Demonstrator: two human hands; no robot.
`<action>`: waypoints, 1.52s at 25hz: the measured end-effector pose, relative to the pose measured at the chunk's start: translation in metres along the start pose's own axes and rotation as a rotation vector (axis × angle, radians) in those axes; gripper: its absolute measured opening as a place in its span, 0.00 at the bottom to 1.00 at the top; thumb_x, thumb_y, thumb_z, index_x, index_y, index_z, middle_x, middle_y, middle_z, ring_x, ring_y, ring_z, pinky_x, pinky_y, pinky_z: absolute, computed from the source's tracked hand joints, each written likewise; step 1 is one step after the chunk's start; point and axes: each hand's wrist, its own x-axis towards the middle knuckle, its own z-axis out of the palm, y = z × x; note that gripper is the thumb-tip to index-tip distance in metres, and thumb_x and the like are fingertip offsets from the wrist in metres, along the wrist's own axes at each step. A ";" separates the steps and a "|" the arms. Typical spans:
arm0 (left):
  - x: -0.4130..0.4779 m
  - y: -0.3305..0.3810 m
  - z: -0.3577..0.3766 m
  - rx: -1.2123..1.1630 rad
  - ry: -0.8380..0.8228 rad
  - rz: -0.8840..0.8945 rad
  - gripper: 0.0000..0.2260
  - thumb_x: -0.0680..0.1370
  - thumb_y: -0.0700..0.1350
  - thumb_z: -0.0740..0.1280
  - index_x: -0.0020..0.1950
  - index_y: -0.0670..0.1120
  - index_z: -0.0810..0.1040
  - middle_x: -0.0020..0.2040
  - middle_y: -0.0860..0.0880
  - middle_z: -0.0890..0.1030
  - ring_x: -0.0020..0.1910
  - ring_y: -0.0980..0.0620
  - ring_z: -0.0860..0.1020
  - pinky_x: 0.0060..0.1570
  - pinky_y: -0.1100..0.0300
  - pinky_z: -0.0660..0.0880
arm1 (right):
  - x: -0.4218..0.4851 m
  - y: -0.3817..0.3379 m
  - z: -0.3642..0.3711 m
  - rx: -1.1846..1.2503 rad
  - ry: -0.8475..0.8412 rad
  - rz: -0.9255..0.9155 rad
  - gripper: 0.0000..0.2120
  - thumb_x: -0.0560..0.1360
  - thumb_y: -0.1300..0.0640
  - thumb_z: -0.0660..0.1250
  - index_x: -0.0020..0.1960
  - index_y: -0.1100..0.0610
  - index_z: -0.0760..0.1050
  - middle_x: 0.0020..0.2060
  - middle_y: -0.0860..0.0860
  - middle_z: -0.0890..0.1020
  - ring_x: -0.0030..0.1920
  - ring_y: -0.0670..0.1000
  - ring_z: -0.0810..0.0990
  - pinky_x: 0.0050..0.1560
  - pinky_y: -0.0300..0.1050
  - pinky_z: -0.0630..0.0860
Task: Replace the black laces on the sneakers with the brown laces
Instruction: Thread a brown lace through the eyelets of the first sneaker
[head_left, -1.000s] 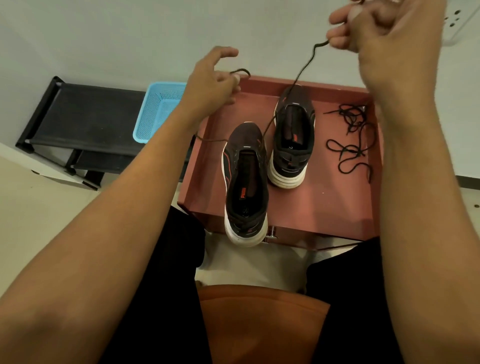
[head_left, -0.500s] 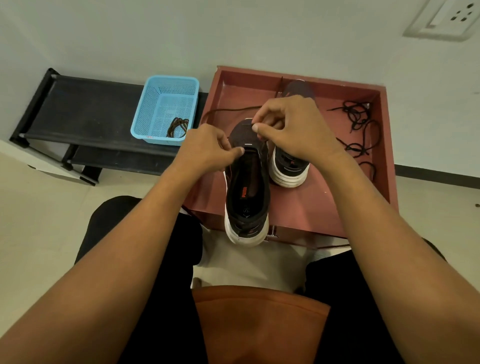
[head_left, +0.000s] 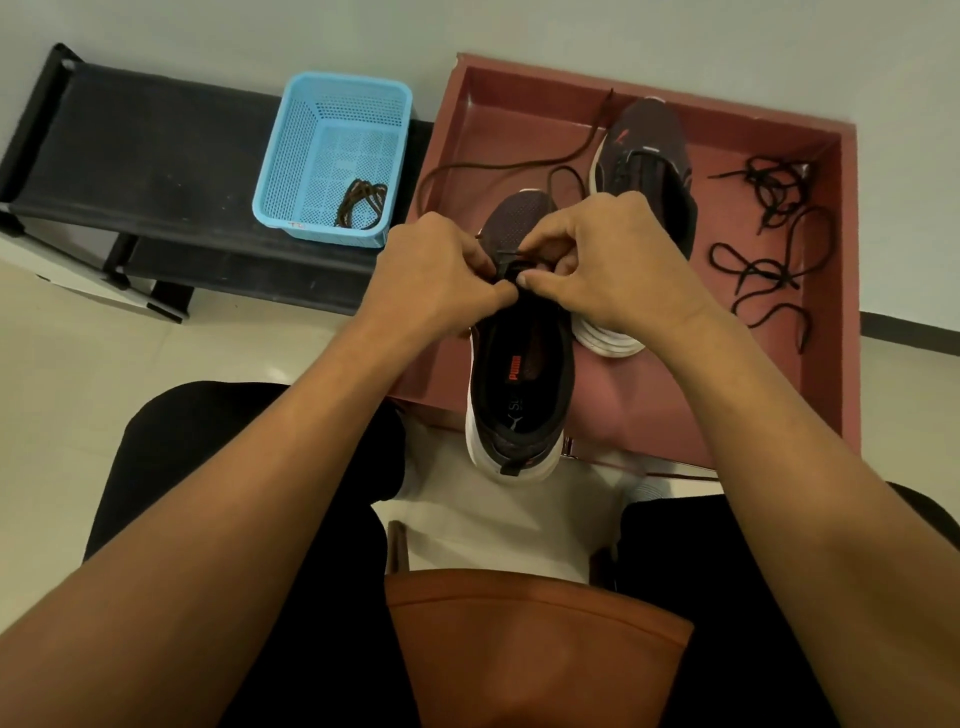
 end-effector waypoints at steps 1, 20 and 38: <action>0.001 -0.001 0.000 -0.026 0.001 -0.005 0.10 0.72 0.53 0.78 0.49 0.49 0.88 0.40 0.50 0.87 0.36 0.54 0.86 0.47 0.53 0.85 | 0.000 0.001 -0.001 0.028 -0.020 -0.001 0.09 0.76 0.50 0.77 0.56 0.49 0.87 0.41 0.45 0.86 0.38 0.40 0.82 0.50 0.39 0.82; 0.007 -0.008 -0.004 -0.181 -0.082 -0.106 0.04 0.73 0.41 0.78 0.47 0.48 0.89 0.37 0.47 0.87 0.34 0.51 0.87 0.43 0.54 0.86 | 0.000 -0.006 0.035 -0.197 0.151 0.095 0.06 0.79 0.45 0.70 0.53 0.43 0.84 0.48 0.43 0.85 0.51 0.52 0.84 0.46 0.48 0.73; 0.001 -0.008 -0.017 -0.021 -0.007 -0.086 0.05 0.72 0.47 0.78 0.47 0.53 0.89 0.39 0.53 0.86 0.45 0.55 0.85 0.54 0.57 0.82 | -0.003 -0.030 0.060 -0.159 0.227 0.215 0.08 0.77 0.44 0.69 0.51 0.44 0.84 0.44 0.48 0.86 0.47 0.57 0.85 0.42 0.50 0.79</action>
